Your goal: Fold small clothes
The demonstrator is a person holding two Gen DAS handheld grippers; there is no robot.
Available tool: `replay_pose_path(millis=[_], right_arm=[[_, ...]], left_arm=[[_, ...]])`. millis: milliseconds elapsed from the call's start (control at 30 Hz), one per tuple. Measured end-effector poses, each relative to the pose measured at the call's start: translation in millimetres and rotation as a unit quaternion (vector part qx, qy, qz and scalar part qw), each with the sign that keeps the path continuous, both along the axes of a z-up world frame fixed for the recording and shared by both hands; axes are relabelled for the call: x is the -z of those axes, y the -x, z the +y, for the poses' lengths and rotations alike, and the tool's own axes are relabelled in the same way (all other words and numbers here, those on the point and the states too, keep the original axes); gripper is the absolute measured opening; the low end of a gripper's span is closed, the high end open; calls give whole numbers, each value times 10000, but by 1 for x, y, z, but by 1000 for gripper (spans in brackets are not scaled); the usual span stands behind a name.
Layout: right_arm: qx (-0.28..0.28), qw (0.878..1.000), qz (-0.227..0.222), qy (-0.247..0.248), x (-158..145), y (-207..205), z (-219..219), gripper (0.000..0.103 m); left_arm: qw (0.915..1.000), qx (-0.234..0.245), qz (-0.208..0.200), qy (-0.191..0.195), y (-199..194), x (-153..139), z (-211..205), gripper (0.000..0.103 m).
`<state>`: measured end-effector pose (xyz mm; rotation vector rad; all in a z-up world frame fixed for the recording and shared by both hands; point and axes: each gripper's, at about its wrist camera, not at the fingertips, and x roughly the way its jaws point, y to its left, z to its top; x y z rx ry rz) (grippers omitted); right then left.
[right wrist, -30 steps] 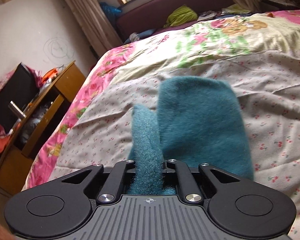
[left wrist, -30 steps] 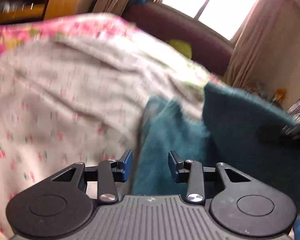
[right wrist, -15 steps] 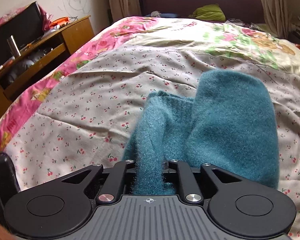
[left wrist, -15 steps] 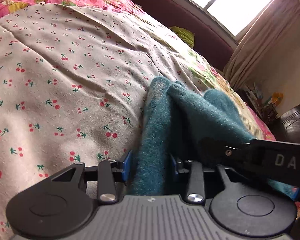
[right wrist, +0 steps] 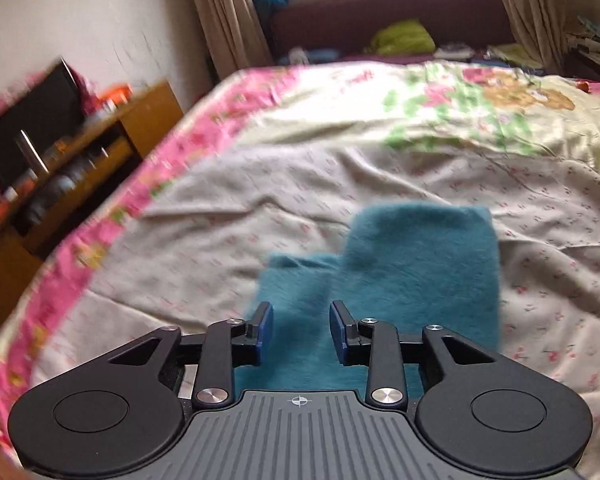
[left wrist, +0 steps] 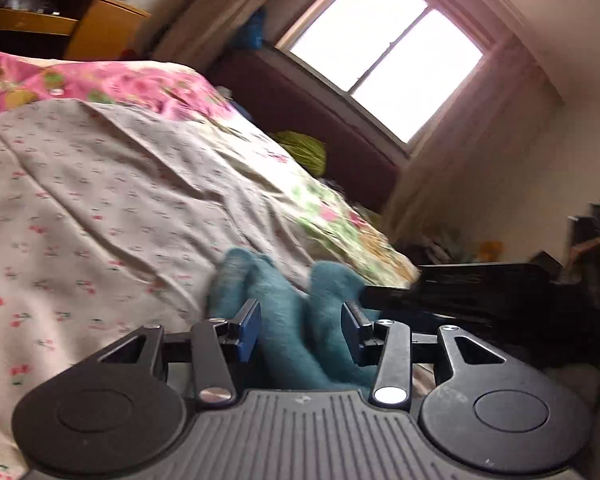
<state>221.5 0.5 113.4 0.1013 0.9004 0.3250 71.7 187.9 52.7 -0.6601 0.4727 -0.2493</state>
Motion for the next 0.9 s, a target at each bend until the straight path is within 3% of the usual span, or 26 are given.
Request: replay_pose_path(millis=[100, 333, 433, 467, 600, 767, 900], right_arm=[[-248, 9978, 246, 570, 14, -23, 14, 43], [-782, 9803, 447, 1760, 53, -42, 60, 58], [-865, 9731, 354, 2105, 64, -42, 60, 51], [-857, 9729, 339, 2122, 65, -43, 56, 49], [-802, 9762, 330, 1987, 54, -38, 43, 23], [-510, 9904, 111, 1280, 21, -26, 18, 19], [-390, 9970, -119, 654, -12, -12, 1, 19]], left_arm=[[9976, 637, -123, -243, -5, 1, -27, 55], [9855, 1148, 347, -1198, -19, 27, -65, 55], [9802, 1120, 692, -1481, -25, 39, -70, 55], [9807, 1117, 761, -1412, -26, 42, -68, 55], [9834, 1097, 749, -1238, -25, 41, -62, 50], [9880, 1106, 438, -988, -13, 30, -57, 37], [9916, 1037, 213, -738, -3, 20, -46, 34]])
